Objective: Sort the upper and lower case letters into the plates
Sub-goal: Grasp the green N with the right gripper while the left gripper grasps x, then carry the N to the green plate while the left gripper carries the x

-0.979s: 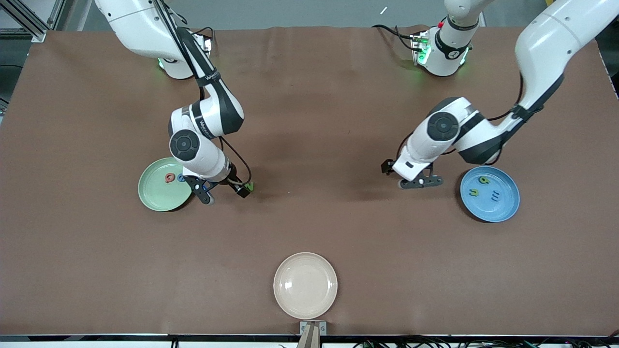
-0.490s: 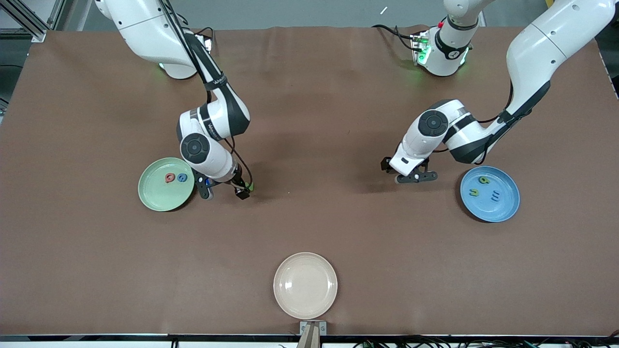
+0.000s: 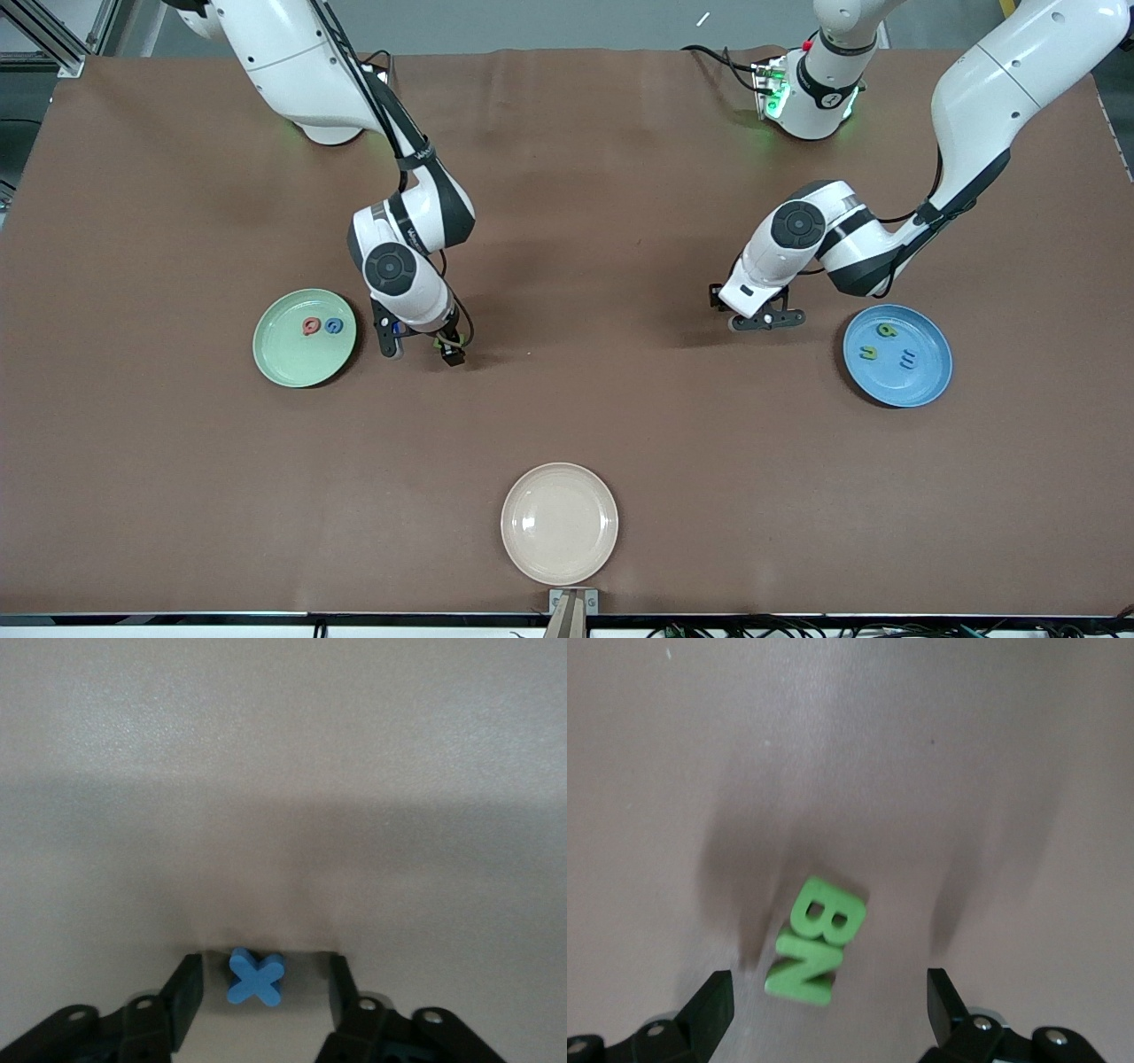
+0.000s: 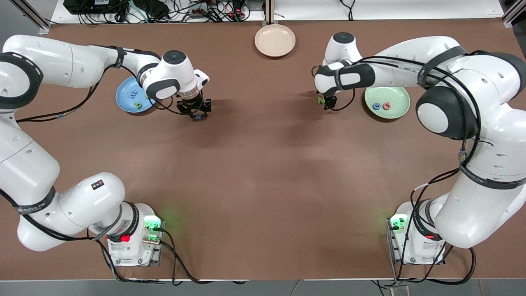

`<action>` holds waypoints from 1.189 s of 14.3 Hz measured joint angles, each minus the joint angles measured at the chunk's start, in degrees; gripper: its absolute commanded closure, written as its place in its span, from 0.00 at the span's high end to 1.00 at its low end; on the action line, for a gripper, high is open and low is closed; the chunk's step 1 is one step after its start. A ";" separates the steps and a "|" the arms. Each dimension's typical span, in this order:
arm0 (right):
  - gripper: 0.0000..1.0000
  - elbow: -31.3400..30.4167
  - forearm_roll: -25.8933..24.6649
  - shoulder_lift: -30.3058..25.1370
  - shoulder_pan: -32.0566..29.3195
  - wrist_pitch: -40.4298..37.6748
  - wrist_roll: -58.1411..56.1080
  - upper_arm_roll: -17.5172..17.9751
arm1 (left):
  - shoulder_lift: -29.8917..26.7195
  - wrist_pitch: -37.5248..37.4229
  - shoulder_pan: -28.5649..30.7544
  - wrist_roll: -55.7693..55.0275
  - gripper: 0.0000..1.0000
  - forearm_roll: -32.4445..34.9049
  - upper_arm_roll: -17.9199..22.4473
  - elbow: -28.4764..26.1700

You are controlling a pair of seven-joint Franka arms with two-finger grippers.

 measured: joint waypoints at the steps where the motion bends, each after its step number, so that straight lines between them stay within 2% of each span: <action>1: 0.94 0.02 -1.33 0.41 0.00 0.31 1.21 -0.02 | 0.00 0.02 0.00 0.00 0.40 0.00 0.03 -0.03; 4: 0.92 0.74 -1.89 1.41 0.00 0.77 2.04 -0.17 | -0.01 0.50 -0.08 0.00 0.26 0.12 -0.03 -0.03; 5: 0.88 1.11 -1.89 1.88 0.00 1.06 2.29 -0.17 | -0.01 0.52 -0.12 0.00 0.21 0.18 0.01 -0.03; 7: 0.71 1.90 -1.89 2.61 0.00 1.48 2.86 -0.20 | -0.02 0.74 -0.13 0.00 0.13 0.21 -0.01 -0.03; 8: 0.59 2.21 -1.89 2.79 0.00 1.45 2.91 -0.22 | -0.02 0.74 -0.13 0.00 0.13 0.21 -0.01 -0.03; 11: 0.41 3.32 -1.88 2.82 -0.01 1.36 2.97 -0.32 | -0.05 0.69 -0.08 0.00 0.12 0.25 0.02 0.14; 14: 0.02 3.82 -1.88 2.77 0.00 0.78 3.03 -0.32 | -0.22 -2.19 0.36 0.93 0.12 0.18 -0.08 3.02; 17: 0.00 4.06 -1.86 2.57 -0.08 -0.07 3.03 -0.34 | -0.58 -9.44 1.53 5.80 0.11 -3.95 -3.42 9.21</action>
